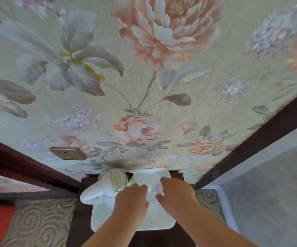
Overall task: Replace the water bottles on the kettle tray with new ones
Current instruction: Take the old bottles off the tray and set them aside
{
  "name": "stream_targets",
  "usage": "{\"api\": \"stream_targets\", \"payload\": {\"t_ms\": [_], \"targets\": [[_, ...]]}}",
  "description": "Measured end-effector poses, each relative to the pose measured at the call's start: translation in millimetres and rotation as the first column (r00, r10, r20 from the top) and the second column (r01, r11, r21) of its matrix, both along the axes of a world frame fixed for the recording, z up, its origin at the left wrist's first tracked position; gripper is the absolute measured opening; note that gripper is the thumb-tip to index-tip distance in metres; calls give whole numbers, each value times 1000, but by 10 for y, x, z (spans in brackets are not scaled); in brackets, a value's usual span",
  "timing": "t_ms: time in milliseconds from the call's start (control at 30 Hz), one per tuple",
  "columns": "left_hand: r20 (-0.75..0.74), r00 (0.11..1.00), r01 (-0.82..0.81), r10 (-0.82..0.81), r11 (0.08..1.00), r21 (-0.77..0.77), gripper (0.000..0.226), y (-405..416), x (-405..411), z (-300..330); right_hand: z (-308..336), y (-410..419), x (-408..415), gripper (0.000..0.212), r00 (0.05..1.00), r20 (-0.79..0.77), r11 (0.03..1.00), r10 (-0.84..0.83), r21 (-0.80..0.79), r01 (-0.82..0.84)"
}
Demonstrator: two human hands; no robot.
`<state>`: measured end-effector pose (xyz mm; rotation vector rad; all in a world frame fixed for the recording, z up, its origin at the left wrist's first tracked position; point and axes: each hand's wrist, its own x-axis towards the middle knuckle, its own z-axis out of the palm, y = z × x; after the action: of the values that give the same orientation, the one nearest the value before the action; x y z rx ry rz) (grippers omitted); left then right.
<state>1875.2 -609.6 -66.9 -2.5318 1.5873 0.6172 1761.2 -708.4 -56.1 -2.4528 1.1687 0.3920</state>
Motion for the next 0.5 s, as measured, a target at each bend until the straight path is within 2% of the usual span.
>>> {"api": "stream_targets", "payload": {"t_ms": [133,233,333,500], "targets": [[49,996,71,-70,997,-26,26,-40,-1,-132,-130,7,-15,29,997,78,1000,18,-7,-17],[48,997,67,-65,998,-23,28,-34,11,-95,-72,26,-4,24,994,93,999,50,0,-50],[42,997,70,-68,996,-50,29,17,15,146,243,31,2,21,989,116,996,88,3,-89],[36,999,12,-5,983,-181,42,452,104,1017,1178,305,-27,19,968,203,988,150,-4,-152]]}}
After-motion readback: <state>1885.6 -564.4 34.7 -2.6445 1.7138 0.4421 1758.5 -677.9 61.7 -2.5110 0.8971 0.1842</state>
